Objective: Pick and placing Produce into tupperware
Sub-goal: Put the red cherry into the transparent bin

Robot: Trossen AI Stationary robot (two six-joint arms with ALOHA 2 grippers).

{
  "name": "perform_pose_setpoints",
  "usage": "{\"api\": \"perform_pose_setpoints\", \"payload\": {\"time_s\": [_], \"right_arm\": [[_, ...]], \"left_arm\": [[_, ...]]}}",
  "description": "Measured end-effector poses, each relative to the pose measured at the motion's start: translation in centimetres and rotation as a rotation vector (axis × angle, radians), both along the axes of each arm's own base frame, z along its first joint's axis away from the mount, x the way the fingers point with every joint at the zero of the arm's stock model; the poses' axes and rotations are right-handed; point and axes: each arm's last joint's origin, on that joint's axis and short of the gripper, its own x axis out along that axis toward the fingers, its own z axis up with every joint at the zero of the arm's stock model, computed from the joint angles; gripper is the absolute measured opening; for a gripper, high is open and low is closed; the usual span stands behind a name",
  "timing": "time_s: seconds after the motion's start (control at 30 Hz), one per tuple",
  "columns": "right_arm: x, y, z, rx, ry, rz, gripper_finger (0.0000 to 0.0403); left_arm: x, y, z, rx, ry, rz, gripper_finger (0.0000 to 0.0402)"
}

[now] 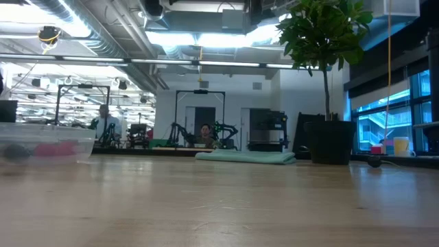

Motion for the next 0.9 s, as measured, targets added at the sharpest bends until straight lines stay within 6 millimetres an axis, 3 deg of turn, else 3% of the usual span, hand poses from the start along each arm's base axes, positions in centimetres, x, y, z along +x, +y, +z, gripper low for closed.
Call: {"api": "perform_pose_setpoints", "payload": {"time_s": [0.4,0.9], "right_arm": [[-0.2,0.8,0.3,-0.002,-0.010,0.058,0.0031],[-0.1,0.5,-0.2,-0.009,0.026,0.038,0.0031]], "left_arm": [[0.1,0.5,-0.3,-0.006,0.014,0.051,0.0187],[-0.3,-2.0,0.5,0.015,-0.054,-0.067,0.0187]]}}
